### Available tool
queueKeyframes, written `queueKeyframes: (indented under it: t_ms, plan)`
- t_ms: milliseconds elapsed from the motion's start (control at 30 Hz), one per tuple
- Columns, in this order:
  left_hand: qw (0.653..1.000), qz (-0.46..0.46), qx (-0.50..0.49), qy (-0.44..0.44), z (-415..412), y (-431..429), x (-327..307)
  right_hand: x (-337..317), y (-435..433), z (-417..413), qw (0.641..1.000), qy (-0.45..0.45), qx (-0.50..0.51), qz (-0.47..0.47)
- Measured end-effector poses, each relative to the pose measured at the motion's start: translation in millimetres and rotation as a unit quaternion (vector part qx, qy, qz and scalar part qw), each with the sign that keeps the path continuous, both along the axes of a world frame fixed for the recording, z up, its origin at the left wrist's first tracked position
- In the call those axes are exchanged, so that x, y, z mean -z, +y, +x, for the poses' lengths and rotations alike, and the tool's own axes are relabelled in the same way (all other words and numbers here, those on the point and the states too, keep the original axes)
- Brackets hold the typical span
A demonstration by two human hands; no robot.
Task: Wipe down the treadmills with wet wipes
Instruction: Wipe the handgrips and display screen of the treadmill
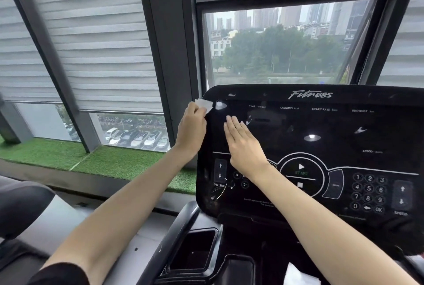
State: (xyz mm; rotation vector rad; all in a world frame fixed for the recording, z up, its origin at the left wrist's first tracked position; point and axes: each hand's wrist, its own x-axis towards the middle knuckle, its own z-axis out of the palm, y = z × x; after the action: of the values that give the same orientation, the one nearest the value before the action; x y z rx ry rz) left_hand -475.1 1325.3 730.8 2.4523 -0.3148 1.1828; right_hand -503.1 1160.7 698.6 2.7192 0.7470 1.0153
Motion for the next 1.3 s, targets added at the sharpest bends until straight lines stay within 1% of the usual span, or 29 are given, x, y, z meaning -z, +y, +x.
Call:
queueKeyframes:
  t_ms: [67, 167, 200, 267, 367, 433, 533, 600, 700, 800, 867, 900, 933, 1000, 1067, 1167, 1233, 1300]
  plan:
    - [0.999, 0.028, 0.015, -0.002, -9.5, 1.1, 19.4, -0.3, 0.2, -0.5, 1.0, 0.003, 0.002, -0.001]
    - [0.991, 0.107, 0.078, 0.012, -35.2, 3.9, 58.1, -0.9, 0.6, -0.9, 1.0, 0.012, 0.006, 0.002]
    - [0.99, 0.109, 0.091, 0.016, -36.5, 4.8, 59.2, -1.0, 0.8, -1.2, 1.0, 0.011, 0.008, 0.002]
    - [0.993, 0.078, 0.084, 0.008, -24.7, 1.1, 41.6, -1.2, 2.2, -2.0, 1.0, 0.012, 0.017, 0.0]
    - [0.999, 0.014, 0.04, -0.016, -3.3, -8.6, 5.5, -0.4, 2.6, -2.0, 1.0, 0.013, 0.02, 0.001]
    - [0.999, 0.011, 0.031, -0.011, -2.4, -10.3, 3.7, 0.0, 1.8, -0.7, 1.0, 0.017, 0.015, 0.001]
    - [0.993, 0.102, 0.063, -0.004, -23.4, -3.4, 36.2, -1.9, 1.3, -2.4, 1.0, 0.023, 0.009, 0.006]
    - [0.988, 0.124, 0.088, -0.002, -28.5, 2.8, 48.9, -2.3, 1.5, -3.2, 1.0, 0.023, 0.014, -0.001]
    - [0.994, 0.07, 0.084, -0.011, -12.0, -2.4, 25.1, -2.5, 3.1, -3.8, 0.999, 0.031, 0.027, -0.001]
    - [0.999, -0.017, 0.048, -0.013, 4.0, -16.3, -5.7, -2.7, 3.2, -4.4, 0.999, 0.041, 0.031, -0.012]
    - [0.997, -0.074, 0.024, -0.01, 5.9, -23.7, -9.7, -5.2, 3.3, -6.2, 0.998, 0.05, 0.028, -0.006]
    - [0.996, -0.087, 0.015, -0.008, 3.6, -26.0, -5.8, -7.5, 2.9, -6.9, 0.998, 0.053, 0.018, 0.002]
    - [0.996, -0.087, 0.014, -0.008, -0.7, -27.2, 2.1, -10.5, 1.6, -7.7, 0.999, 0.051, 0.006, 0.002]
    - [0.998, -0.051, 0.029, -0.012, -12.7, -27.3, 20.0, -16.2, -6.6, -7.8, 0.999, 0.032, -0.01, 0.01]
    - [0.998, -0.03, 0.045, -0.014, -15.1, -23.5, 25.0, -25.6, -21.4, -5.5, 0.998, 0.013, 0.006, 0.053]
    - [0.996, -0.091, 0.017, -0.004, 2.5, -24.9, -4.0, -43.8, -40.8, -0.4, 0.995, -0.012, 0.023, 0.101]
    - [0.992, -0.128, -0.015, 0.011, 14.4, -31.1, -25.1, -52.3, -45.7, 5.9, 0.996, -0.003, 0.019, 0.09]
    - [0.994, -0.11, -0.024, 0.015, 15.4, -39.0, -31.1, -55.1, -44.0, 12.3, 0.996, 0.009, 0.029, 0.079]
